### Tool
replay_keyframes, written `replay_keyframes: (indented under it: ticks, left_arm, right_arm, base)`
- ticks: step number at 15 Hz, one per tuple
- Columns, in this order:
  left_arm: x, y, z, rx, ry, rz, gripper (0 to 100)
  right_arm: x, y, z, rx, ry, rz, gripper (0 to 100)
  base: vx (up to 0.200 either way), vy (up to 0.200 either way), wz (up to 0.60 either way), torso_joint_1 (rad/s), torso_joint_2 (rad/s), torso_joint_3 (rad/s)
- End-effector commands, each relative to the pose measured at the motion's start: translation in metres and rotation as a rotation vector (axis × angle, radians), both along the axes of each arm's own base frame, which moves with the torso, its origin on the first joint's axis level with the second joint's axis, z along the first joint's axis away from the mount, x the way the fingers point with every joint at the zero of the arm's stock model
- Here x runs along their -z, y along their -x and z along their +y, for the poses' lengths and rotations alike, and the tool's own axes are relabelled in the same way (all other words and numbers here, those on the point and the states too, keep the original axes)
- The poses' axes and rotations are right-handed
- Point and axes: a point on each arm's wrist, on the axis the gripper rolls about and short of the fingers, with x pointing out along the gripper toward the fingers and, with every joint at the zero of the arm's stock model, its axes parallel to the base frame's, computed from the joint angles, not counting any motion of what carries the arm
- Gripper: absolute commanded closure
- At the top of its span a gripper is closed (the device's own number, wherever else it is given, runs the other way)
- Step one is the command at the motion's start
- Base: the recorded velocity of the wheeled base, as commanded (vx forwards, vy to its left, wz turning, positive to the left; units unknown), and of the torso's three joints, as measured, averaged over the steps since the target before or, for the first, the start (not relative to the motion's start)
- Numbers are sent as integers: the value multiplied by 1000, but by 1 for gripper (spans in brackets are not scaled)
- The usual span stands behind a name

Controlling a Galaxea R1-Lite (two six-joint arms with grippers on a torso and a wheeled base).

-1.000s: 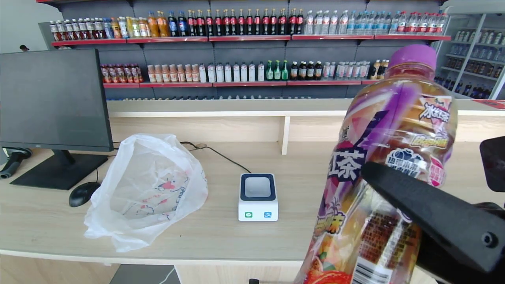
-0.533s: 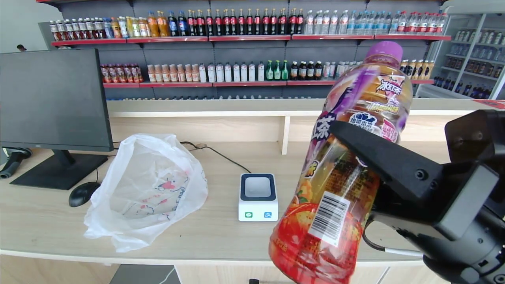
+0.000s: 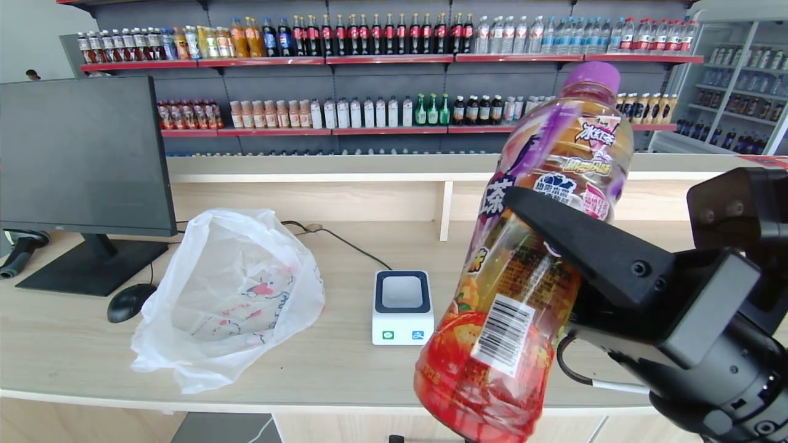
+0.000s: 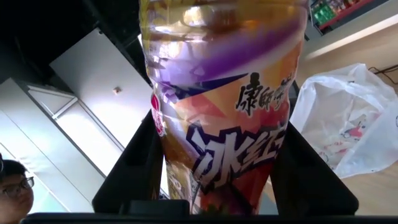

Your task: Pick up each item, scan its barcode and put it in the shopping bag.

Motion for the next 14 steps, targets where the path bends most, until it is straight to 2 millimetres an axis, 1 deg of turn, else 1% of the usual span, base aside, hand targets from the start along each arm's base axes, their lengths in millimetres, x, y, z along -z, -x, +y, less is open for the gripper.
replay_keyframes:
  ticks: [1, 11, 14]
  left_arm:
    - [0, 0, 0, -1, 0, -1, 0]
    - [0, 0, 0, 1, 0, -1, 0]
    - [0, 0, 0, 1, 0, -1, 0]
  right_arm:
    - [0, 0, 0, 1, 1, 1, 100]
    - [5, -1, -2, 25, 34, -12, 100]
    - [4, -5, -3, 56, 58, -54, 100]
  base:
    - [0, 0, 0, 0, 0, 0]
    - [0, 0, 0, 0, 0, 0]
    - [0, 0, 0, 0, 0, 0]
